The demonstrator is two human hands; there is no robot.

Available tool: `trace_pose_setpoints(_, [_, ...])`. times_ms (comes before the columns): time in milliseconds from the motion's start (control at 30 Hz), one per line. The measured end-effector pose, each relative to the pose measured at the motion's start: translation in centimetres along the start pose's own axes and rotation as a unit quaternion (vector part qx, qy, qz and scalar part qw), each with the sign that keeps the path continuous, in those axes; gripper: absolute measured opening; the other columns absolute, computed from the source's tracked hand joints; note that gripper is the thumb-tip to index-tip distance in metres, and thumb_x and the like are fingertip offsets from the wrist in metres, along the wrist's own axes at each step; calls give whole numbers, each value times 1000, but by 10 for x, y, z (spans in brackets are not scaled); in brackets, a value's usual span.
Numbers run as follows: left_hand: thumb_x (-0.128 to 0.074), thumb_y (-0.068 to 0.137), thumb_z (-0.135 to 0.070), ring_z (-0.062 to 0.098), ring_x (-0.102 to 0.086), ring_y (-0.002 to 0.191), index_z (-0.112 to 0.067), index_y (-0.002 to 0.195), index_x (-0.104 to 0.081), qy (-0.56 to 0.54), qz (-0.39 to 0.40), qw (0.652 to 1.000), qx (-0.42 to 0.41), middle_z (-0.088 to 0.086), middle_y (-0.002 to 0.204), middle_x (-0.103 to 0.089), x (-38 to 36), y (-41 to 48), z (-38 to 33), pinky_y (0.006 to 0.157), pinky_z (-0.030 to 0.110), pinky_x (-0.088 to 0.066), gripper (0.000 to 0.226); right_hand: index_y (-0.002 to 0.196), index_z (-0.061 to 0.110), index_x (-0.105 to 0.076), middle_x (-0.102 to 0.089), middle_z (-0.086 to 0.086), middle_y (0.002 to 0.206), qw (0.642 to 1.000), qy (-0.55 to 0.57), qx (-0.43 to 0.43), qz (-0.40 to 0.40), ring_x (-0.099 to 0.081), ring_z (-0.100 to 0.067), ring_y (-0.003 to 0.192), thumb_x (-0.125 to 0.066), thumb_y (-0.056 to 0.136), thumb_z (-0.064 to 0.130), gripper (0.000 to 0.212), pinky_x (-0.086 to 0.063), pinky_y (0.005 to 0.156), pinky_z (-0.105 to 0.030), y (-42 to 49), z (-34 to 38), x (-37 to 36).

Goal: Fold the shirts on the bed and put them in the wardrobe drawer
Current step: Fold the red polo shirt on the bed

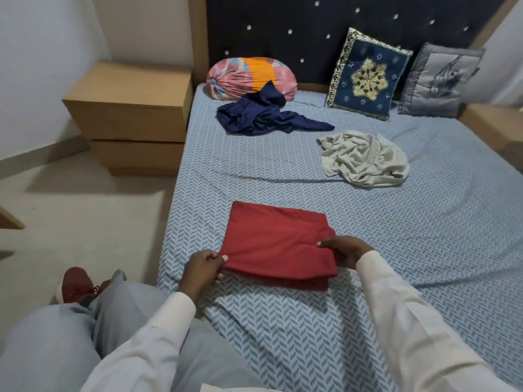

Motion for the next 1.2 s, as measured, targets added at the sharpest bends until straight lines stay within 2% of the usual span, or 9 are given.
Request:
trace_pose_setpoints(100, [-69, 87, -12, 15, -48, 42, -9, 72, -60, -21, -24, 999, 4, 7, 53, -53, 42, 10, -12, 45, 21, -43, 18, 123, 1, -63, -69, -16, 118, 989, 33, -17, 146, -71, -23, 92, -75, 76, 6, 49, -58, 85, -36, -46, -4, -33])
trace_pose_setpoints(200, [-74, 81, -18, 21, -52, 53, -8, 74, -69, 24, -113, 993, -5, 10, 62, -61, 95, 25, -24, 56, 26, -47, 14, 106, 1, -64, -66, -12, 88, 968, -54, -48, 240, -70, -25, 86, -74, 83, 17, 29, -59, 67, -29, -63, -22, -58])
trace_pose_setpoints(333, [-64, 80, -23, 34, -64, 93, -17, 89, -74, 254, -255, 932, -44, 10, 97, -71, 113, 16, -41, 80, 35, -51, 14, 82, 6, -67, -66, -9, 72, 953, -269, 22, 135, -68, -23, 72, -77, 82, 20, 18, -58, 69, -31, -62, -8, -63])
trace_pose_setpoints(400, [-71, 78, -23, 31, -65, 92, -17, 96, -71, 258, -198, 941, -96, 10, 97, -70, 81, 1, -42, 80, 34, -50, 19, 73, 18, -62, -65, -3, 68, 927, -319, 197, 2, -63, -17, 64, -77, 77, 11, 16, -55, 63, -30, -53, 11, -61])
trace_pose_setpoints(500, [-80, 71, -39, 19, -60, 85, -18, 108, -62, 285, 9, 941, -180, 1, 92, -60, 3, -35, -26, 83, 34, -51, 46, 89, 31, -65, -62, 0, 102, 804, -414, 427, 10, -55, -17, 94, -65, 79, 15, 19, -48, 83, -34, -45, 19, -78])
trace_pose_setpoints(600, [-72, 66, -60, 24, -52, 105, -20, 130, -44, 447, 80, 858, -240, 4, 115, -50, -62, -68, -8, 94, 35, -44, 81, 119, 40, -61, -43, 0, 142, 713, -585, 386, 16, -38, -24, 123, -60, 78, 11, 49, -41, 100, -42, -28, 8, -76])
trace_pose_setpoints(700, [-68, 72, -55, 30, -42, 115, -6, 151, -15, 582, 47, 775, -242, 13, 135, -37, -92, -82, 6, 100, 39, -40, 107, 139, 43, -45, -30, -1, 154, 657, -657, 369, -22, -36, -27, 133, -57, 75, 6, 74, -43, 100, -45, -16, 3, -67])
trace_pose_setpoints(967, [-53, 90, -34, 34, -42, 113, 13, 147, -8, 648, -5, 735, -200, 27, 147, -25, -103, -84, 8, 92, 39, -40, 87, 129, 33, -56, -63, -1, 119, 606, -639, 465, -94, -59, -29, 100, -63, 78, 15, 55, -52, 75, -38, -15, 6, -85])
trace_pose_setpoints(1200, [-51, 94, -39, 35, -44, 111, 14, 146, -13, 657, -7, 732, -177, 27, 152, -19, -106, -84, 5, 82, 36, -46, 83, 138, 41, -45, -55, 7, 128, 632, -651, 412, -78, -49, -20, 117, -53, 91, 20, 52, -49, 82, -36, -29, 17, -91])
Point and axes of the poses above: each hand's wrist, its own y-axis towards the middle knuckle, its own x-axis out of the back of the hand, z = x × y, the point moved 3 cm from there along y, towards the middle knuckle
